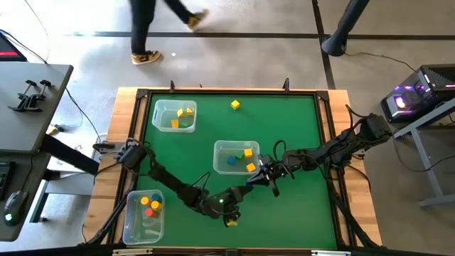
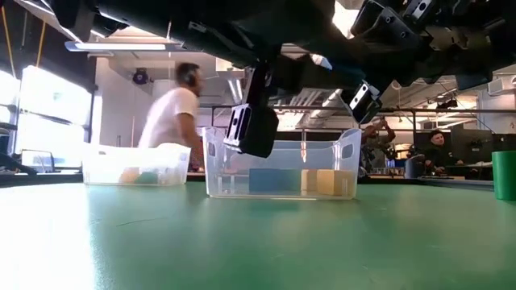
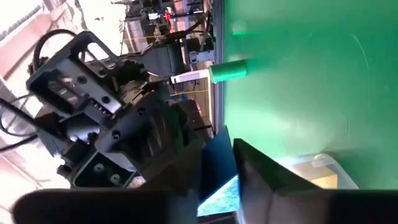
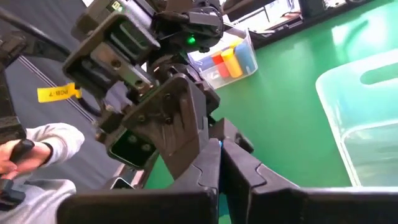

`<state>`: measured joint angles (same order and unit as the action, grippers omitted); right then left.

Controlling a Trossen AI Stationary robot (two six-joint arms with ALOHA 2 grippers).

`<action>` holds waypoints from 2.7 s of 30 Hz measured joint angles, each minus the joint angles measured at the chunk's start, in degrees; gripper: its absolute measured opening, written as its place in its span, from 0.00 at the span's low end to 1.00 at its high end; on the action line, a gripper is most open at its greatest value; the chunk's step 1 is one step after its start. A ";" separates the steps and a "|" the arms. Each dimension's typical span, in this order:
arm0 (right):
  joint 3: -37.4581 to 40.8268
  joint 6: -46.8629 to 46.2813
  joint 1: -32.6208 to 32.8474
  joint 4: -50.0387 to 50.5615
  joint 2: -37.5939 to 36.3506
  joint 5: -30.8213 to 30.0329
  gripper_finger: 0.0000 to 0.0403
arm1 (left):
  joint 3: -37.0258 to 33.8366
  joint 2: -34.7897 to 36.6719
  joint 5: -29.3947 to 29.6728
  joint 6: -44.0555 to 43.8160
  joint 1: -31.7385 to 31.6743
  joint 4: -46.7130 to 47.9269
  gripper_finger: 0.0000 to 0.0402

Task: Sort blocks by size
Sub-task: Put the blue triangular block into the top left transparent bin, then put the yellow cube block into the middle right transparent bin

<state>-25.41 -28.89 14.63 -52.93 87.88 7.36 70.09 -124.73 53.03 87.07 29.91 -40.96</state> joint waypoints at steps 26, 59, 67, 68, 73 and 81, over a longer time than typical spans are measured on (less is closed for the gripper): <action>-0.02 20.78 5.97 14.97 -24.64 -14.87 0.31 | 1.78 30.26 8.45 -106.85 2.94 84.88 0.02; -0.02 19.22 28.55 18.96 -16.90 -42.25 0.31 | -19.80 40.33 -36.31 -93.99 -69.83 78.70 0.06; -0.02 12.74 28.55 24.43 -16.90 -36.71 0.31 | -21.36 40.34 -37.59 -95.18 -69.83 79.07 0.37; -0.02 12.27 28.55 24.91 -16.90 -35.43 0.31 | -20.85 40.39 -37.59 -95.40 -69.82 80.18 0.41; -0.02 9.73 28.47 27.02 -16.90 -32.57 0.31 | -14.72 40.68 -37.50 -97.71 -69.07 88.85 0.50; -0.02 9.40 25.72 27.46 -16.90 -32.89 0.31 | -6.65 43.17 -37.48 -98.96 -59.86 91.17 0.49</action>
<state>-25.43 -19.49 40.35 -25.47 70.98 -25.53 63.44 -81.55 15.55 -11.89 -29.95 50.21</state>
